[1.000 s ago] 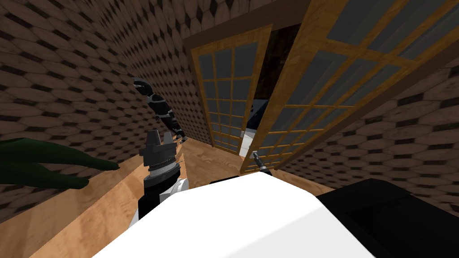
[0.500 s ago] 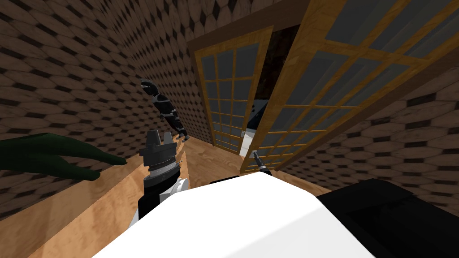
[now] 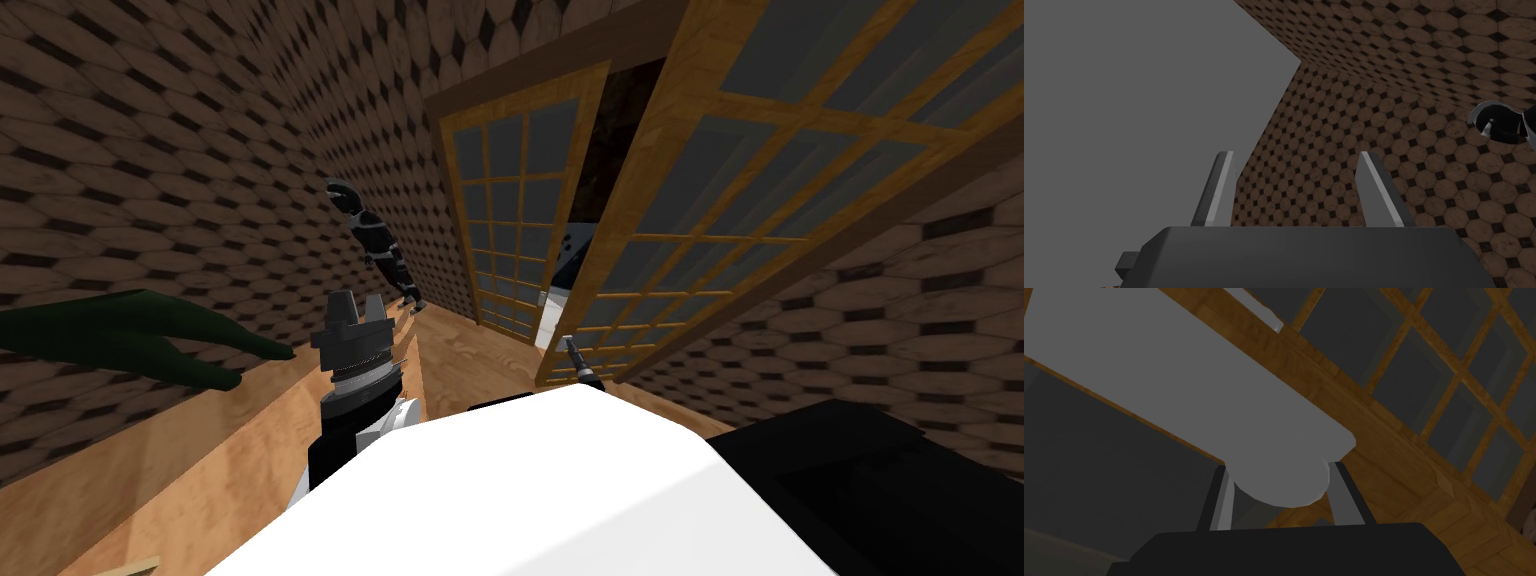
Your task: Pull the door open
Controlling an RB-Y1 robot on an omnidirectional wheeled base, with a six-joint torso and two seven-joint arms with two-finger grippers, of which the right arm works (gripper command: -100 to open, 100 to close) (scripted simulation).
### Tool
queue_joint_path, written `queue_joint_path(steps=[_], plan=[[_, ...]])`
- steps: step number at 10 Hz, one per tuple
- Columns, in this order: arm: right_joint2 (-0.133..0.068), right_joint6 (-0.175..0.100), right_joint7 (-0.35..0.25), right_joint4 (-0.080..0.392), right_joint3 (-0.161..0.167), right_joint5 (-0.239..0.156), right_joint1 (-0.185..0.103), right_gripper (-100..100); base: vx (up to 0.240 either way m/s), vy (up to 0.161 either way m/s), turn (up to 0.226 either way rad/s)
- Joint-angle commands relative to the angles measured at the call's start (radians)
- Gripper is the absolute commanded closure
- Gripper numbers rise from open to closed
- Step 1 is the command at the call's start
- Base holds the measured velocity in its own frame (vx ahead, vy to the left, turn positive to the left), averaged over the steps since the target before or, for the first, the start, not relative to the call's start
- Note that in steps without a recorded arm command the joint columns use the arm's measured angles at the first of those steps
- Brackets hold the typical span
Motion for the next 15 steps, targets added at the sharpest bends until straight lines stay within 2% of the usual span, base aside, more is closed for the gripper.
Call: queue_joint_path(steps=[1, 2, 3, 7, 8, 12, 13, 15], plan=[[0.000, 0.002, -0.037, 0.004, 0.002, -0.008, -0.001, 100, -0.037, -0.018, 0.044], [0.001, 0.004, -0.072, 0.005, 0.007, -0.019, -0.004, 100, -0.035, -0.019, 0.056], [0.001, 0.004, -0.076, 0.005, 0.007, -0.019, -0.004, 100, -0.029, -0.016, 0.031], [0.002, 0.012, -0.192, 0.008, 0.020, -0.056, -0.015, 100, -0.040, -0.021, 0.060], [0.002, 0.012, -0.199, 0.008, 0.020, -0.056, -0.015, 100, -0.029, -0.015, 0.030], [0.003, 0.020, -0.315, 0.011, 0.033, -0.093, -0.026, 100, -0.041, -0.020, 0.058], [0.003, 0.020, -0.322, 0.011, 0.033, -0.093, -0.026, 100, -0.031, -0.014, 0.035], [0.003, 0.026, -0.387, 0.014, 0.042, -0.119, -0.034, 100, -0.045, -0.021, 0.082]])
